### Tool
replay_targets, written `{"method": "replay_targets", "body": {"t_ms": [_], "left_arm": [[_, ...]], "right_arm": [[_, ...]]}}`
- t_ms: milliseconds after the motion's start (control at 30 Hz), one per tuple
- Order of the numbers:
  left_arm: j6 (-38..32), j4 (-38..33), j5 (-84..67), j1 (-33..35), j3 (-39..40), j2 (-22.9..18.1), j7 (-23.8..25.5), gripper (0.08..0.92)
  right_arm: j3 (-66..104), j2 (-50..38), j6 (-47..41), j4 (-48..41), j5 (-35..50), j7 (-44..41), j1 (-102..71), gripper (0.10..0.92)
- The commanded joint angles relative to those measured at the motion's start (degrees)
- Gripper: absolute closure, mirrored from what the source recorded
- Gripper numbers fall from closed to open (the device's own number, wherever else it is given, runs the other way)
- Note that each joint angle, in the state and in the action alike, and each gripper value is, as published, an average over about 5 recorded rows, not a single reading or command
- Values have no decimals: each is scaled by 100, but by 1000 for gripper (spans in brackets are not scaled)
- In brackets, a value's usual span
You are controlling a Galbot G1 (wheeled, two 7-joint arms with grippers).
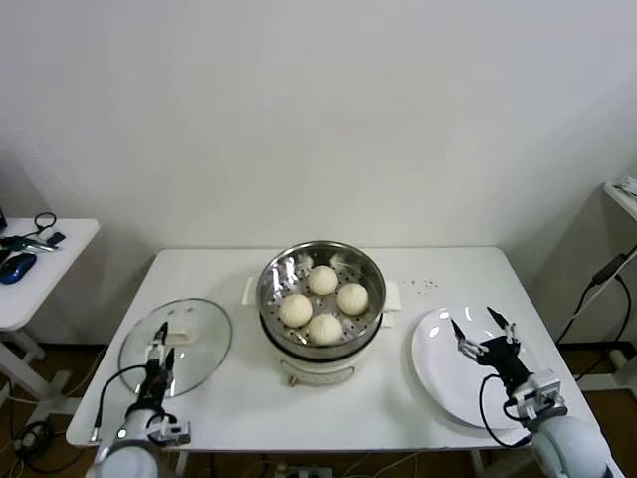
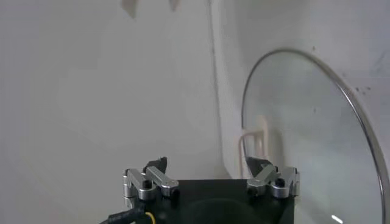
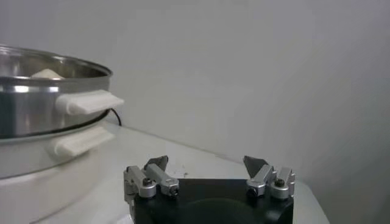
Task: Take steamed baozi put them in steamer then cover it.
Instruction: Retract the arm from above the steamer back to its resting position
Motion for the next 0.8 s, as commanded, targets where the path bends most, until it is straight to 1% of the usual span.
{"method": "replay_targets", "body": {"t_ms": [33, 167, 433, 800], "left_arm": [[-72, 1390, 253, -911, -8, 53, -432, 177], [-90, 1602, 190, -1112, 6, 132, -630, 177], [-84, 1676, 41, -1230, 50, 197, -637, 177], [-63, 1729, -91, -1423, 148, 135, -751, 177]], "right_arm": [[53, 85, 46, -52, -168, 8, -102, 203], [40, 74, 72, -78, -227, 9, -109, 203], [4, 83, 126, -143, -432, 4, -94, 203], [-61, 150, 232, -261, -705, -20, -103, 203]]}}
